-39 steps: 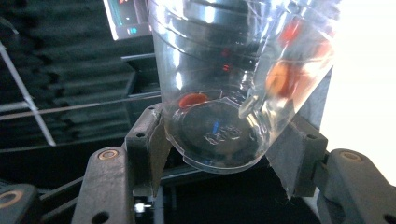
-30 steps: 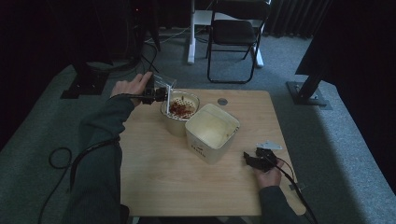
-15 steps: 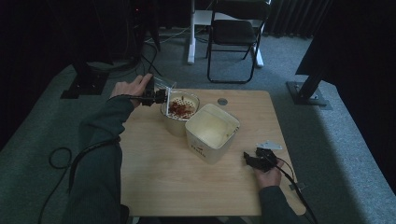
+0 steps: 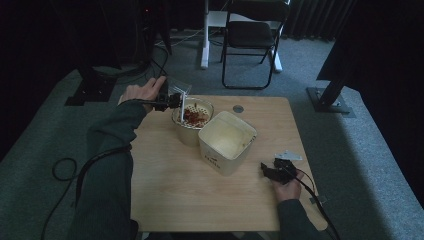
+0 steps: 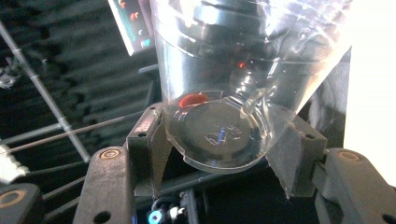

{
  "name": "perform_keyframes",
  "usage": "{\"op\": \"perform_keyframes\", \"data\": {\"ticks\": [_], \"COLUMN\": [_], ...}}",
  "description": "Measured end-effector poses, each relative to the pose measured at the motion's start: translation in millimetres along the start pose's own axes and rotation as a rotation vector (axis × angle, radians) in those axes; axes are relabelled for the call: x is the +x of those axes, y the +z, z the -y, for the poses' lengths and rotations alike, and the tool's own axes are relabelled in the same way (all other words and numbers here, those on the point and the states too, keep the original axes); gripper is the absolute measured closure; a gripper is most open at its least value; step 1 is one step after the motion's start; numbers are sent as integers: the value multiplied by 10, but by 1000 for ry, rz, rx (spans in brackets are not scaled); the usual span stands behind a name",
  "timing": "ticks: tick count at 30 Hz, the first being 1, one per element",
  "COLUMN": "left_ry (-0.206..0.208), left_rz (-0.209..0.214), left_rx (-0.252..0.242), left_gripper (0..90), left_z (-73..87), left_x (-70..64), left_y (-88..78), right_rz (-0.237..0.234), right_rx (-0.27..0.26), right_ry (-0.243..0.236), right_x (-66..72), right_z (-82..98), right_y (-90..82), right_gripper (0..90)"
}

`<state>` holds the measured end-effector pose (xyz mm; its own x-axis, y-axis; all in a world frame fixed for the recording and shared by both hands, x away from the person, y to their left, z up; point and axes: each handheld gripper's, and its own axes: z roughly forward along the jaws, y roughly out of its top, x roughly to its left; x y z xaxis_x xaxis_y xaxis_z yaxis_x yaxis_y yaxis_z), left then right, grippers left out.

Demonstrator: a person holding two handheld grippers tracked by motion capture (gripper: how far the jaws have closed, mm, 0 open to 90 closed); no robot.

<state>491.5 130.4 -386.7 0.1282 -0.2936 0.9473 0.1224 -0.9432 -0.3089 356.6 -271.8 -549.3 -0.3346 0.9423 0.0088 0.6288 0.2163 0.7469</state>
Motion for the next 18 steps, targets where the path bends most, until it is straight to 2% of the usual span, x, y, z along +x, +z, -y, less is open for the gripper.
{"op": "perform_keyframes", "data": {"ticks": [1, 2, 3, 4, 5, 6, 7, 8, 9, 10, 11, 12, 13, 14, 15, 18], "left_ry": [-1, 1, 10, 19, 2, 17, 21, -8, 7, 4, -5, 8, -7, -20, -42, -135], "left_rz": [-2, -24, -3, -9, -16, -7, -32, -13, -13, -26, -1, -12, -8, 4, 10, 80], "left_rx": [19, -3, 13, 13, -5, 20, -8, -4, 19, -18, 17, 4, -12, 12, -1, -6], "left_gripper": [436, 437, 438, 437, 438, 438, 438, 438, 438, 438, 438, 437, 438, 436, 436, 432], "left_z": [-4, -15, -19, -24, -30, -27, -34, -30, -28, -32, -24, -27, -27, -19, -16, 2], "left_x": [-7, -13, -27, -49, -47, -65, -67, -51, -58, -56, -57, -62, -57, -49, -36, 13], "left_y": [20, 1, 13, 14, -9, 16, -13, -8, 15, -18, 18, 7, -10, 11, 5, 14], "right_rz": [0, 0, 0, 0, 0, 0, 0, 0, 0, 0, 1, 0, 0, 0, 1, 0], "right_rx": [0, 0, 0, 0, 0, 0, 0, 0, 0, 0, 0, 0, 0, 0, 0, 1], "right_ry": [0, 0, 0, 0, 0, 0, -1, -1, -1, -1, 0, -1, -1, -1, 0, 0], "right_x": [0, 0, 0, 0, -1, -1, -1, -1, -1, -1, 0, 0, 0, 0, 0, 0], "right_z": [0, 0, 0, 0, 0, 0, 0, 0, 0, -1, -1, -1, -1, -1, -2, -2], "right_y": [0, 0, 0, 0, 0, 0, 0, 1, 1, 1, 1, 1, 2, 2, 2, 2], "right_gripper": [335, 335, 335, 335, 335, 334, 334, 334, 334, 334, 334, 335, 334, 334, 334, 335]}}
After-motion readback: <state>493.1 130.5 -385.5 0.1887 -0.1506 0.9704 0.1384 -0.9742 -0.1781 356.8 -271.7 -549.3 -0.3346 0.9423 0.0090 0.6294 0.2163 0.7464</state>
